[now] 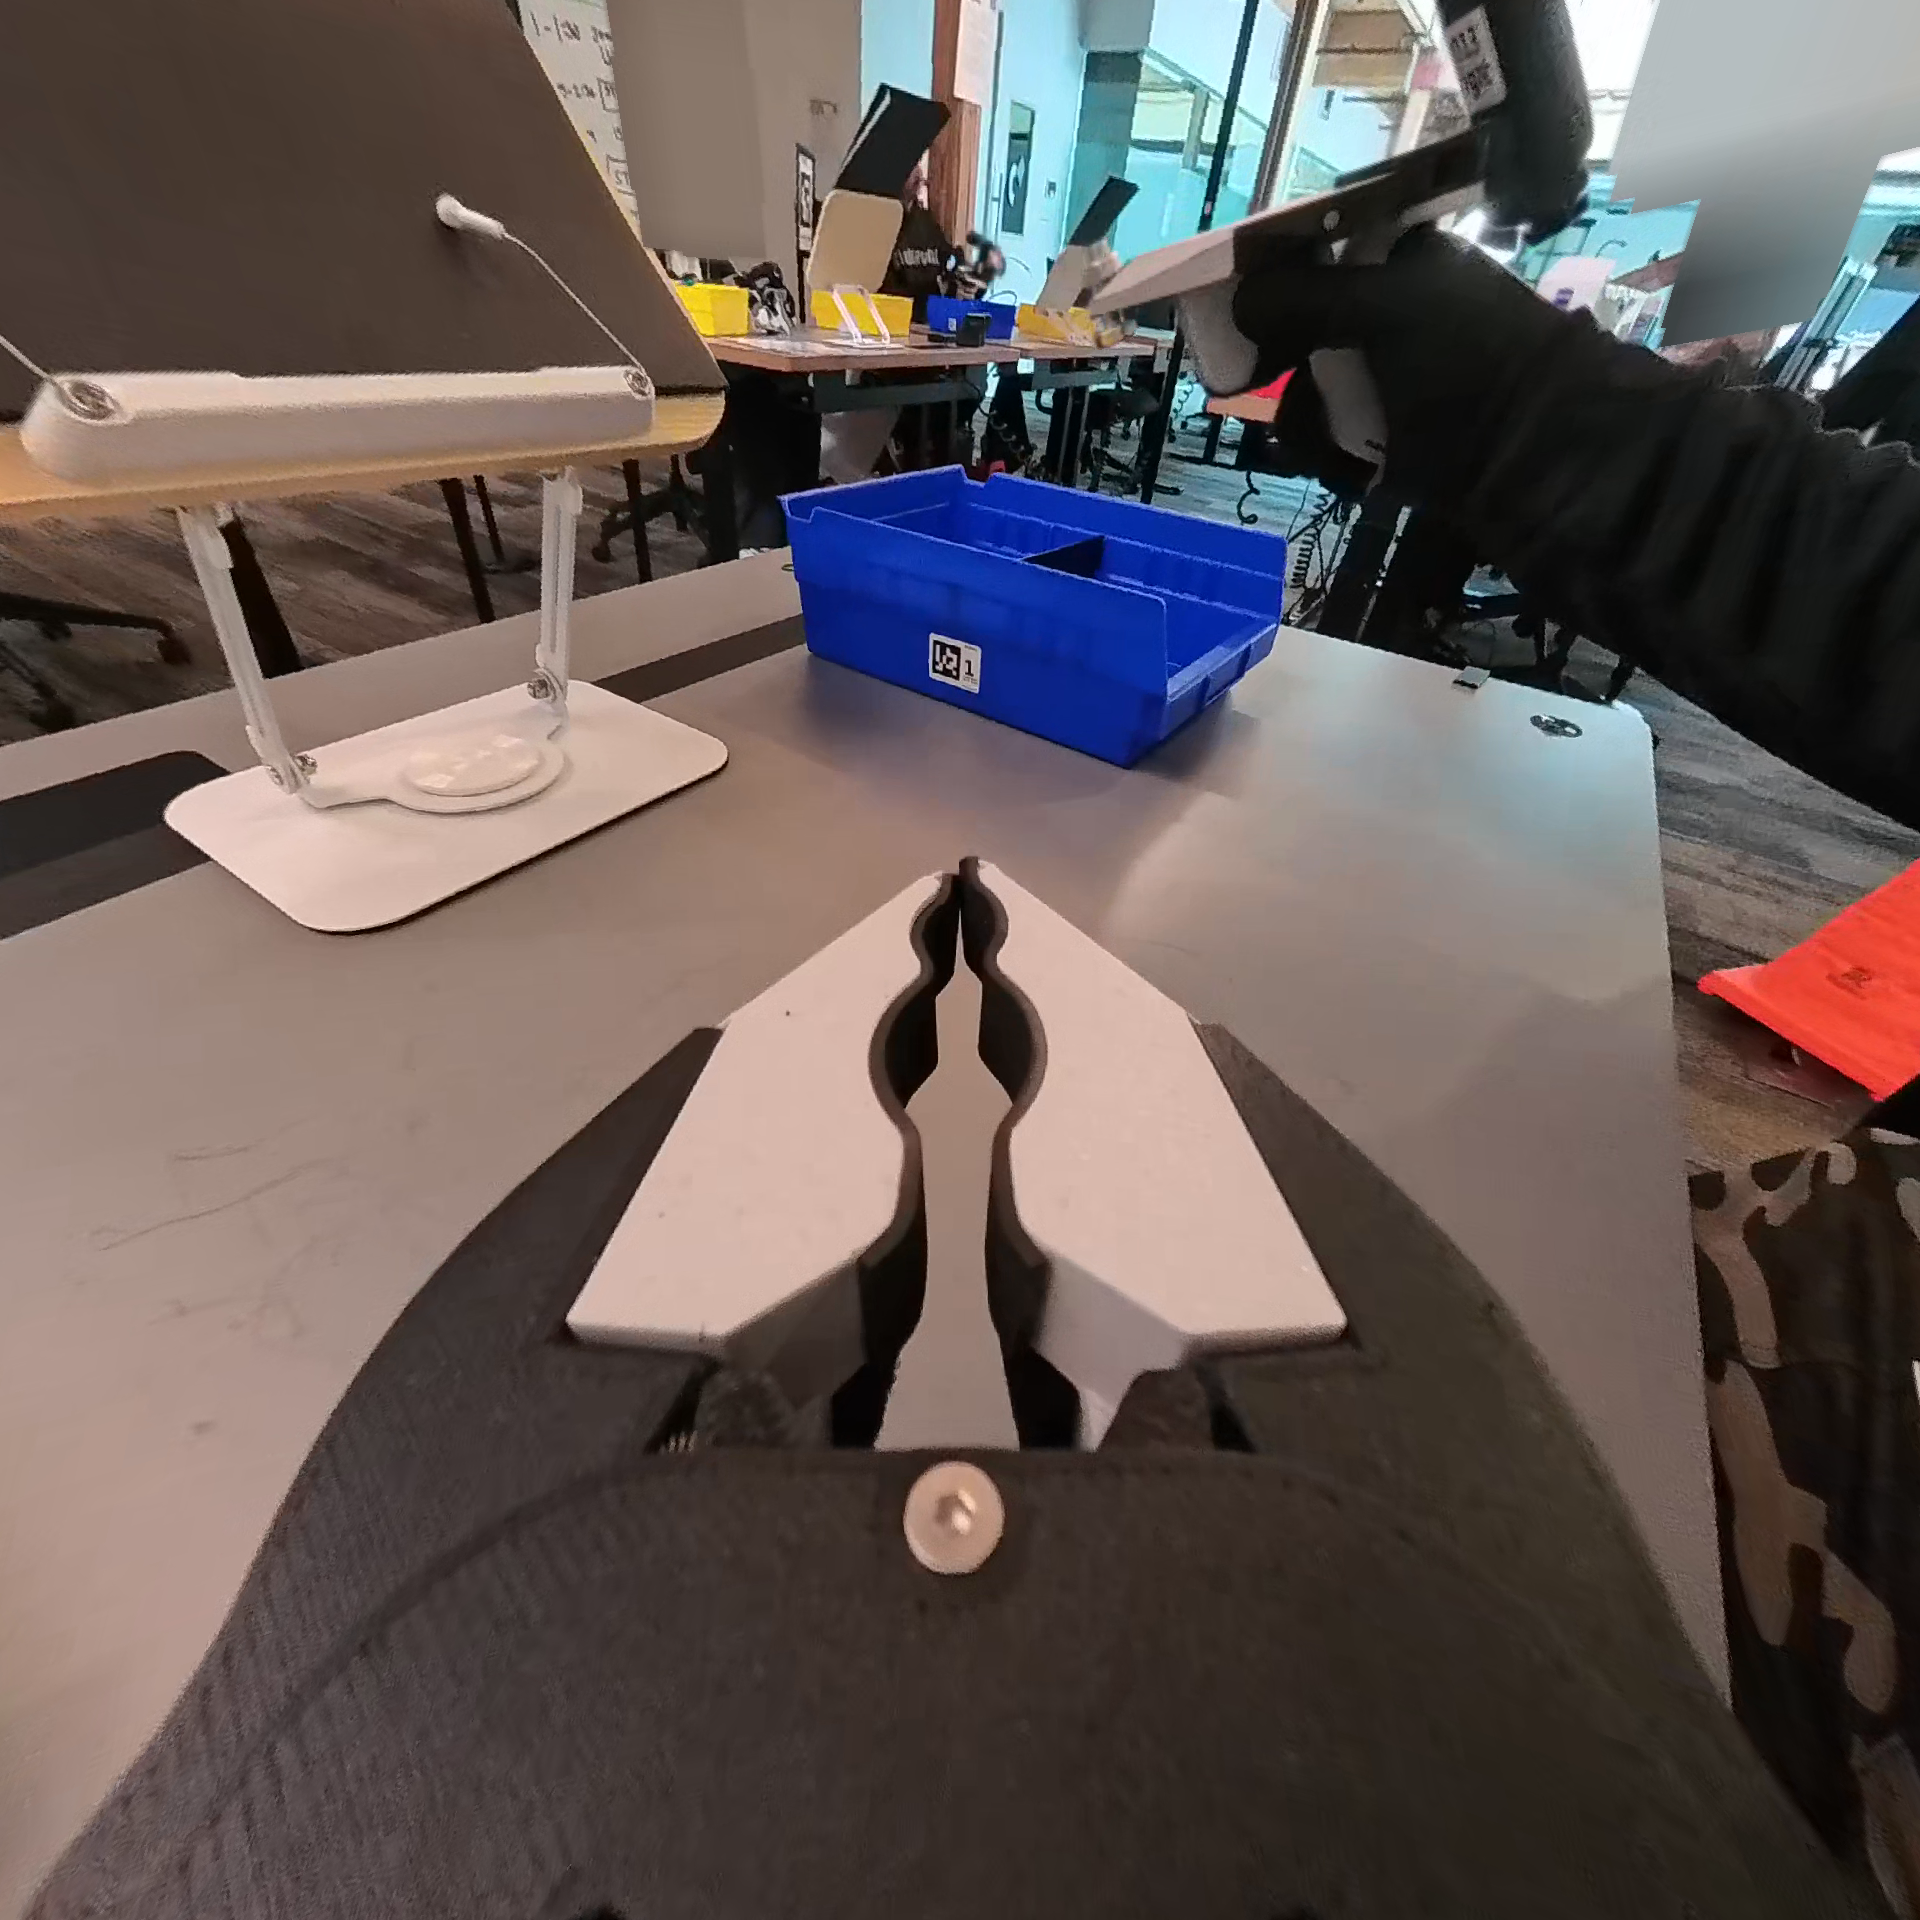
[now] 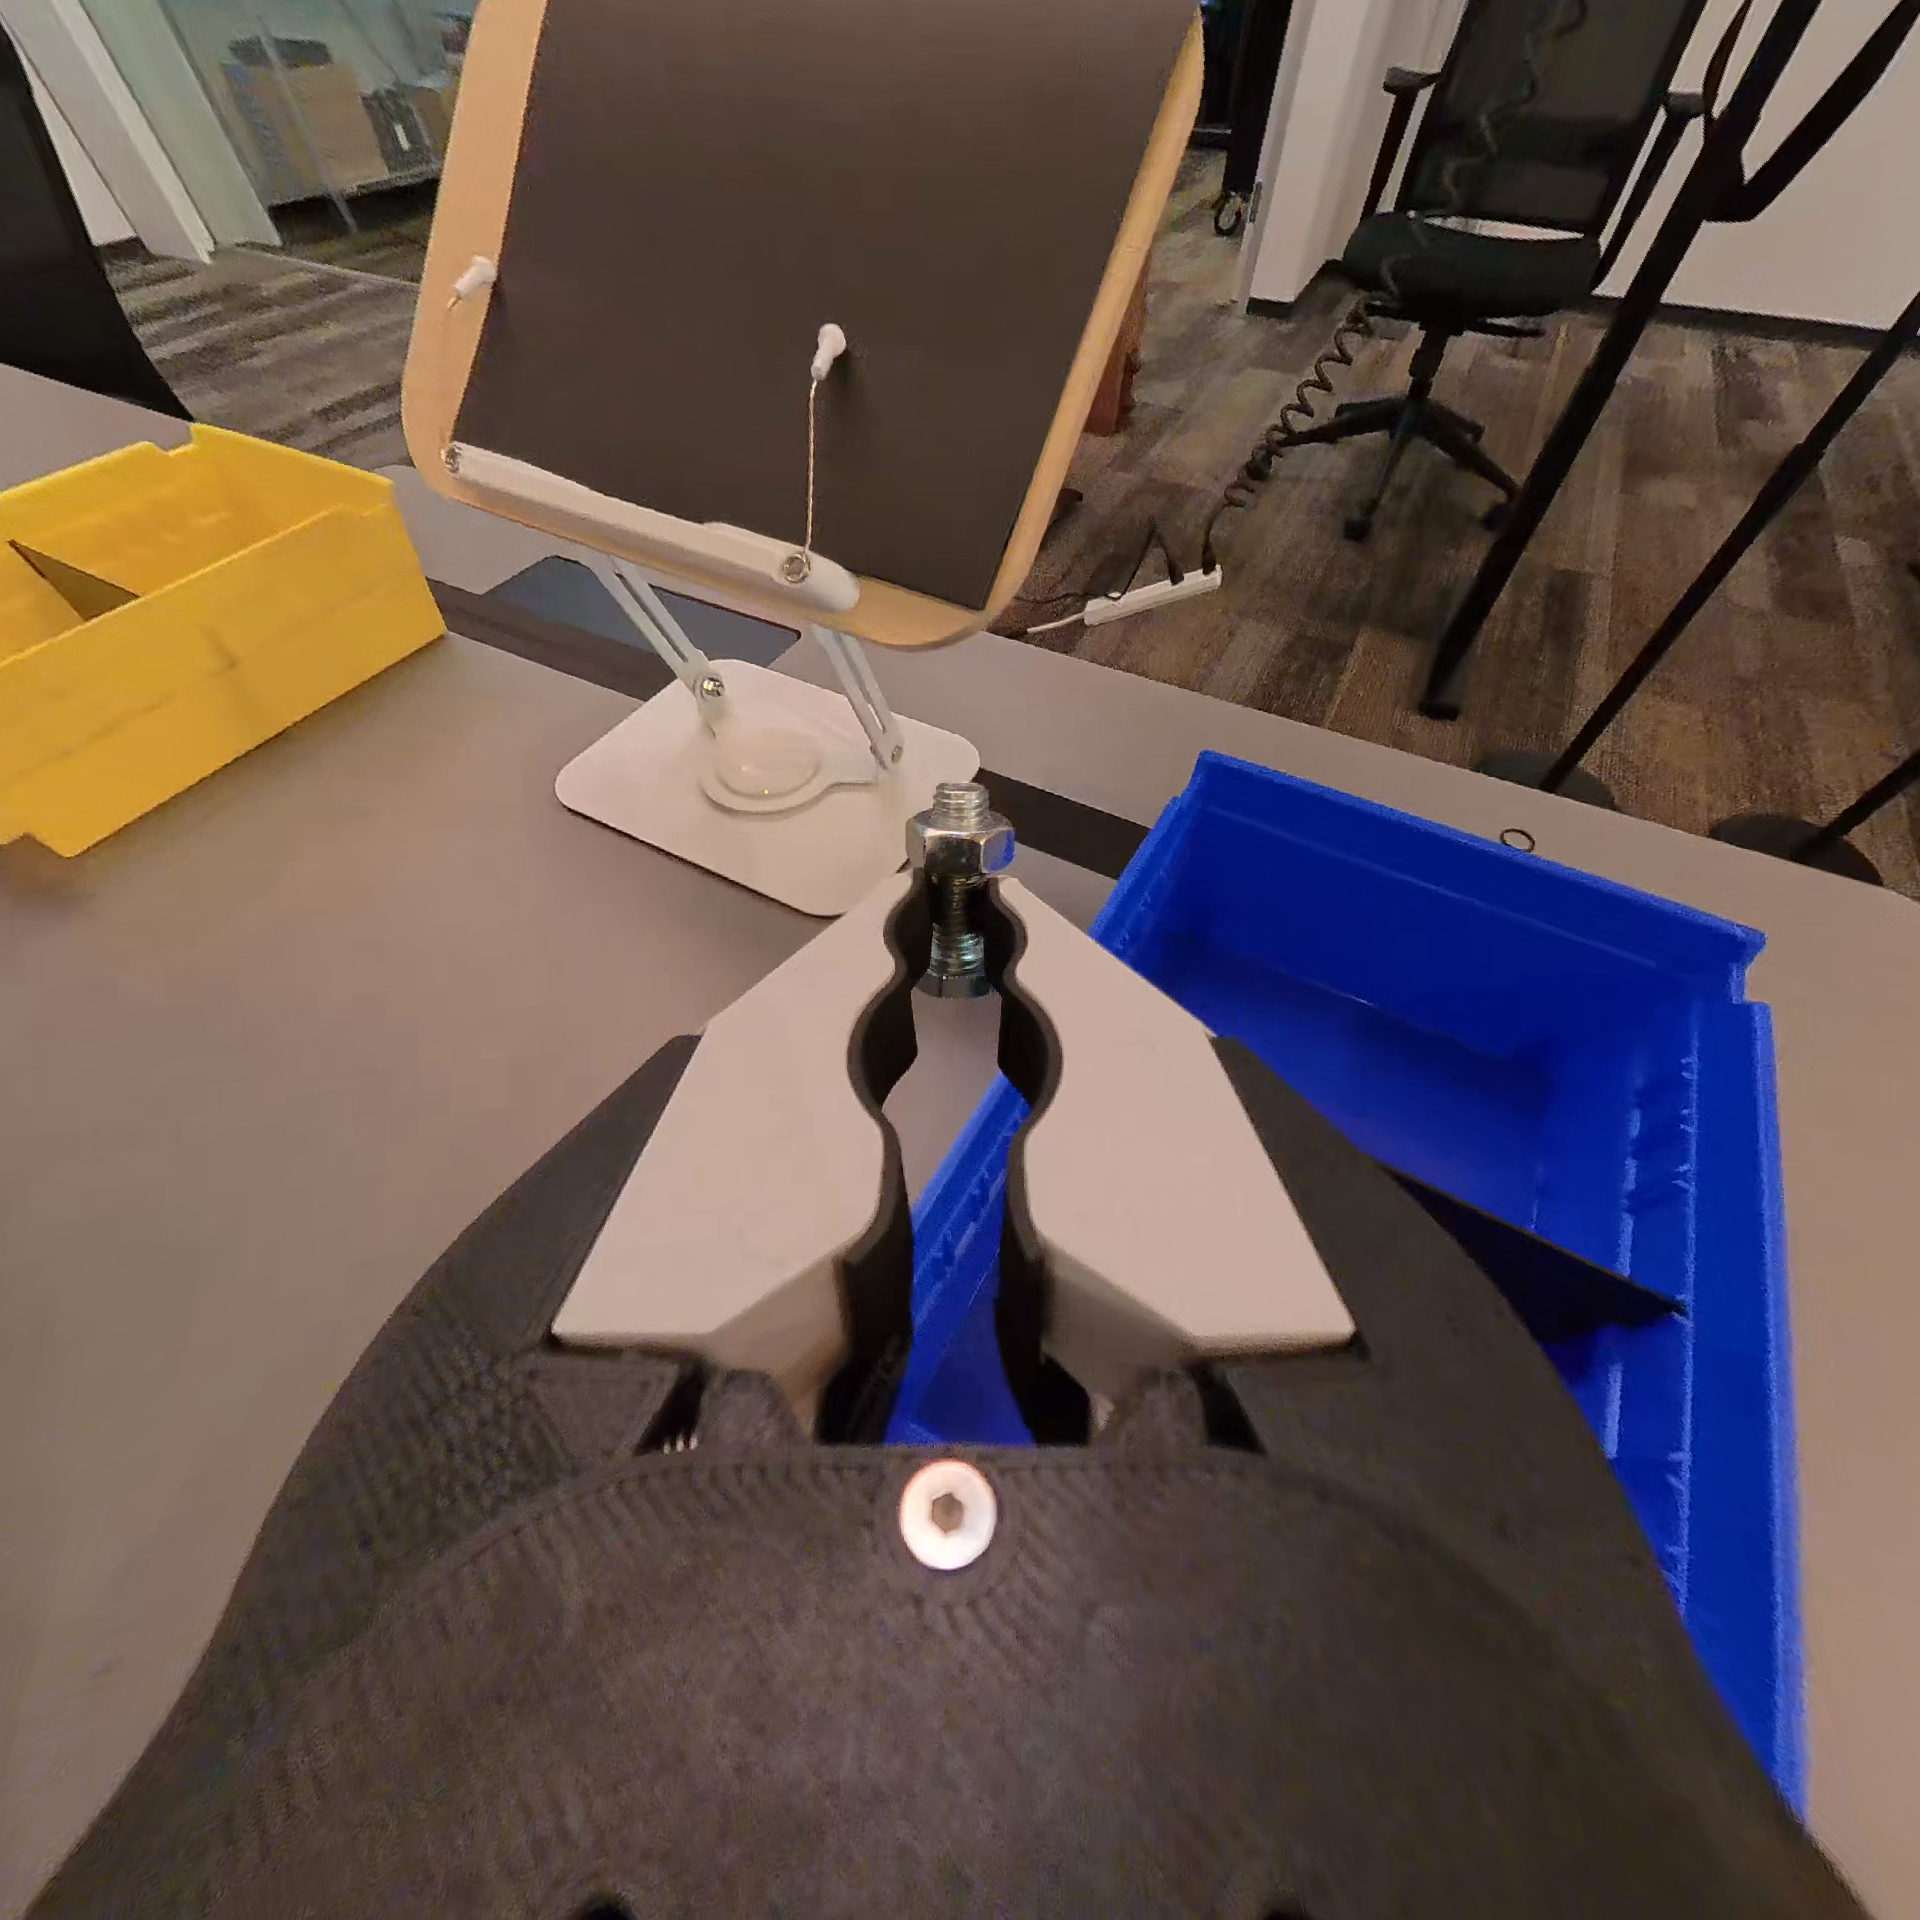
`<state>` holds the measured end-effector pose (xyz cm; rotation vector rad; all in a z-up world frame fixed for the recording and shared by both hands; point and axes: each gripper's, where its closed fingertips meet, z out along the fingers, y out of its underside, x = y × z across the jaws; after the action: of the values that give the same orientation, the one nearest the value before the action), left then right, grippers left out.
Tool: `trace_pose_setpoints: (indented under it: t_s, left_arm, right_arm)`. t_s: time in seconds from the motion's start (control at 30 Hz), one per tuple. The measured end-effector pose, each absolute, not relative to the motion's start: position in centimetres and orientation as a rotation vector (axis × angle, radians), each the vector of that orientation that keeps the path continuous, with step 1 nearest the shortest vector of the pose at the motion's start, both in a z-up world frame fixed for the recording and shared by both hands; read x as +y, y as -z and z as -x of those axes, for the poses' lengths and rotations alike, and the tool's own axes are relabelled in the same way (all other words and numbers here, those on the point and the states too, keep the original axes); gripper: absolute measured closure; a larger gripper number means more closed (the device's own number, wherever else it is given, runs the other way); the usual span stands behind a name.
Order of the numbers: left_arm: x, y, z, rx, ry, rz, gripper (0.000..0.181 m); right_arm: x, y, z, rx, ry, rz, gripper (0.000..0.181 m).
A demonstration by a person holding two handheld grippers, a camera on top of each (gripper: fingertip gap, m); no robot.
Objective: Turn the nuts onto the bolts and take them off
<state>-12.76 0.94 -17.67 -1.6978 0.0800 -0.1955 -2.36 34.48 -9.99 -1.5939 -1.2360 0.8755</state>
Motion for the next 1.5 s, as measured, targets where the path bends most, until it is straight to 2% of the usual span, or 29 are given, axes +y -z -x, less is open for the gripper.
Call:
trace_pose_setpoints:
  t_s: [0.2,0.63,1.23,1.5]
  left_arm:
    - [1.2,18.5,12.8,0.071,0.197,1.723,0.181]
    - [0.5,19.0,15.1,0.026,0.158,1.758,0.181]
    - [1.3,22.9,14.9,0.105,0.048,1.965,0.178]
    - [1.4,24.1,15.6,0.070,0.031,2.023,0.175]
  right_arm:
    - [33.7,10.8,1.6,-1.236,-0.892,1.599,0.174]
    - [27.7,8.4,2.4,-1.342,-0.911,1.501,0.174]
    - [27.0,14.6,-2.9,-1.467,-0.842,1.643,0.174]
    - [32.5,16.9,-4.7,-1.376,-0.774,1.766,0.174]
